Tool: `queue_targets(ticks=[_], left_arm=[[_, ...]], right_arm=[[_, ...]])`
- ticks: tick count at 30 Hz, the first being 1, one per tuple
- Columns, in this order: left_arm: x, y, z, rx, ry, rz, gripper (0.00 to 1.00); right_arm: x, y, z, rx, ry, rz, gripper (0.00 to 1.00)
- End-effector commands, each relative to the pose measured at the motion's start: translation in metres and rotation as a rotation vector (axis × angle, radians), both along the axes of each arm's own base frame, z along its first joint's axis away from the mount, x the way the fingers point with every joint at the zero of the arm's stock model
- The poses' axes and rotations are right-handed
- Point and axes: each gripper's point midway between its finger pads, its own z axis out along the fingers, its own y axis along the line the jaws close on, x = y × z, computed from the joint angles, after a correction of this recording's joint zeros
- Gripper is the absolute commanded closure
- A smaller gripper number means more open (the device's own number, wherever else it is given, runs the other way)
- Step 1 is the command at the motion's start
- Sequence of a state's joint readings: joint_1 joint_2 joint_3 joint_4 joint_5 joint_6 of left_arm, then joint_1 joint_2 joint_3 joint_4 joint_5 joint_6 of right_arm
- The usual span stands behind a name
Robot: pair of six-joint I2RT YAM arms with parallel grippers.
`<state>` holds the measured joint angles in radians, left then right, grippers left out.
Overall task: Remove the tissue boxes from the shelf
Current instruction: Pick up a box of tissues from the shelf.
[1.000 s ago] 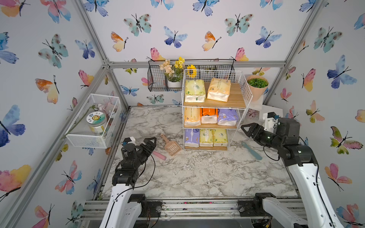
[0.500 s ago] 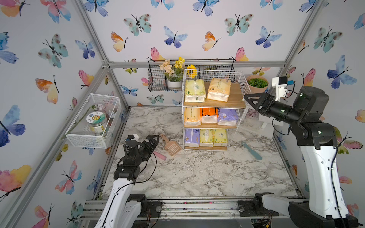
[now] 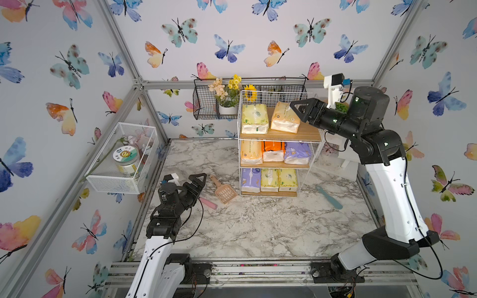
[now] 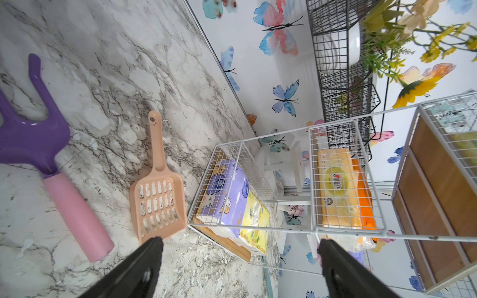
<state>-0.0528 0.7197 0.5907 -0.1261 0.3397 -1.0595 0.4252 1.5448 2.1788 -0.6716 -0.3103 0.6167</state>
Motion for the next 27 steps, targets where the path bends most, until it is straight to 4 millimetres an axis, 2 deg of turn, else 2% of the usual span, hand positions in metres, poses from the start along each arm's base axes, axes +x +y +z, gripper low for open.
queue_targets(ticks=[1, 8, 14, 21, 24, 27], left_arm=[[-0.002, -0.003, 0.013, -0.014, -0.025, -0.011, 0.01], [0.0, -0.003, 0.011, -0.023, -0.013, -0.007, 0.01], [0.0, -0.003, 0.009, -0.029, -0.003, -0.006, 0.01], [-0.001, -0.003, 0.011, -0.033, -0.004, -0.006, 0.01], [0.0, -0.003, 0.012, -0.035, -0.004, -0.006, 0.01], [0.0, -0.004, 0.016, -0.041, -0.01, -0.009, 0.01]], right_arm=[[0.002, -0.036, 0.001, -0.034, -0.023, -0.201, 0.38], [0.015, -0.03, -0.032, -0.073, 0.071, -0.241, 0.44], [0.025, -0.02, -0.052, -0.115, 0.126, -0.258, 0.47], [0.03, -0.024, -0.071, -0.163, 0.169, -0.32, 0.5], [0.032, -0.021, -0.077, -0.17, 0.185, -0.311, 0.57], [0.032, -0.015, -0.077, -0.158, 0.182, -0.284, 0.68]])
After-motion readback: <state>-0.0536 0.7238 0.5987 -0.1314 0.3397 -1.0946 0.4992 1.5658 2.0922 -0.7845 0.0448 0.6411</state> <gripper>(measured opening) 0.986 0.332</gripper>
